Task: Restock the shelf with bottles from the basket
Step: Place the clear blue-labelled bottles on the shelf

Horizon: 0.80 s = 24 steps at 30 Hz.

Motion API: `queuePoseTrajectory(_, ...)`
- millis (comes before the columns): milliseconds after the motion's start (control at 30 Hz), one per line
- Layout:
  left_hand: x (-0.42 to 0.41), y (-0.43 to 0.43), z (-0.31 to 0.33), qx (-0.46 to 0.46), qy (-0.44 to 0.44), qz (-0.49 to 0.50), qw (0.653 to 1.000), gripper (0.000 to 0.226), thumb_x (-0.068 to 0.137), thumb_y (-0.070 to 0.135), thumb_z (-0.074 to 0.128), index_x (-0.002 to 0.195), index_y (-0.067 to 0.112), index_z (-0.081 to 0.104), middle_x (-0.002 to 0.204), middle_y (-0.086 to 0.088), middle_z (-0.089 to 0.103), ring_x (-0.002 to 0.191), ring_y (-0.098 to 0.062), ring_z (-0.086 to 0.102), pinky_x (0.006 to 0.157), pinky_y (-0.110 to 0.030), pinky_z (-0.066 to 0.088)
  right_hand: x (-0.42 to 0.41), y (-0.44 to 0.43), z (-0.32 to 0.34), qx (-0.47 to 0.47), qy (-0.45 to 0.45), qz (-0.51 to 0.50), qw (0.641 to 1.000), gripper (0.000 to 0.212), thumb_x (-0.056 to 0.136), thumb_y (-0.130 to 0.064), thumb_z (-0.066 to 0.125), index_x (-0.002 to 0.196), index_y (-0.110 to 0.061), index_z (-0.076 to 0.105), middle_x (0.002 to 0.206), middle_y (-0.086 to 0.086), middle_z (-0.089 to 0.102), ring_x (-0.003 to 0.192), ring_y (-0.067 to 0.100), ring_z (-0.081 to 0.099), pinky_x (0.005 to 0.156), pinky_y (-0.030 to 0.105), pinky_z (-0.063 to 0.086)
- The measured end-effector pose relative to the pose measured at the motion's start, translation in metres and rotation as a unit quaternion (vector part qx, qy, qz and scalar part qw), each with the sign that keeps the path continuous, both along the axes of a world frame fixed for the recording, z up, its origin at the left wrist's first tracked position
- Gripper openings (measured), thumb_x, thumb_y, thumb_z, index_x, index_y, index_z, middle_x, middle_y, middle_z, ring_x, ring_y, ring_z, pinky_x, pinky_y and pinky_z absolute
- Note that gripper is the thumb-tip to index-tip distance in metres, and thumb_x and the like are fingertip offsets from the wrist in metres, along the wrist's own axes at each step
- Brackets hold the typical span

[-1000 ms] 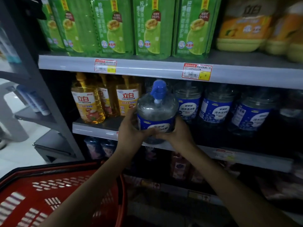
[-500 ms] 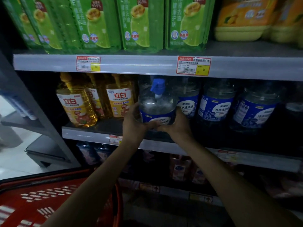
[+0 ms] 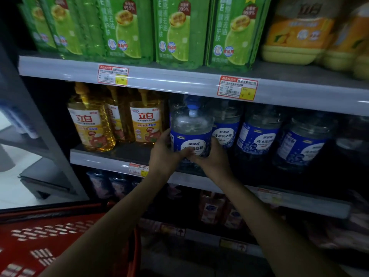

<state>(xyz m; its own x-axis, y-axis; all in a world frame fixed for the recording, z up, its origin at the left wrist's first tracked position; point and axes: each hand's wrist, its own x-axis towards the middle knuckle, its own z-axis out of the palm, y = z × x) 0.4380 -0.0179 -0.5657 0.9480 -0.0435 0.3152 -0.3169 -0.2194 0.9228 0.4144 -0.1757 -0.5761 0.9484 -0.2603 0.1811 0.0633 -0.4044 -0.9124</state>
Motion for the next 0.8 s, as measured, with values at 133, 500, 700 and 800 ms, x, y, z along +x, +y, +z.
queuePoseTrajectory(133,-0.009,0.009,-0.006,0.026,0.018,0.002,1.0,0.066,0.077,0.025,0.091,0.135,0.025,0.059,0.122,0.007,0.074,0.108,-0.007,0.071,0.089,-0.043,0.063,-0.012,0.004,0.001,-0.04,0.008,-0.012,0.999,0.089,0.07,-0.034,0.092,0.144,-0.024,0.045,0.137,-0.003,0.063,0.121,0.016,0.064,0.098,0.044,0.057)
queuePoseTrajectory(500,-0.083,0.104,-0.005,0.188,0.024,0.027,0.982,0.048,0.087,0.042,0.078,0.13,0.033,0.061,0.124,0.012,0.065,0.108,-0.004,0.063,0.09,-0.04,0.059,-0.067,0.049,0.019,-0.198,0.086,0.064,0.974,0.07,0.09,-0.035,0.076,0.149,-0.021,0.042,0.143,0.002,0.055,0.127,0.025,0.057,0.093,0.036,0.051)
queuePoseTrajectory(700,-0.136,0.181,-0.007,0.335,-0.003,0.045,0.941,0.062,0.087,0.064,0.06,0.145,0.047,0.044,0.138,0.013,0.052,0.107,-0.008,0.064,0.085,-0.04,0.06,-0.096,0.098,0.01,-0.287,0.038,0.141,0.947,0.069,0.089,-0.041,0.076,0.148,-0.023,0.046,0.145,0.001,0.05,0.127,0.021,0.053,0.095,0.034,0.048)
queuePoseTrajectory(800,-0.16,0.218,-0.025,0.406,-0.007,0.053,0.912,0.07,0.084,0.068,0.053,0.148,0.041,0.043,0.145,0.011,0.049,0.121,-0.013,0.059,0.092,-0.038,0.057,-0.106,0.121,-0.005,-0.332,0.039,0.182,0.925,0.072,0.091,-0.046,0.07,0.153,-0.023,0.04,0.152,0.0,0.041,0.138,0.02,0.043,0.109,0.034,0.042)
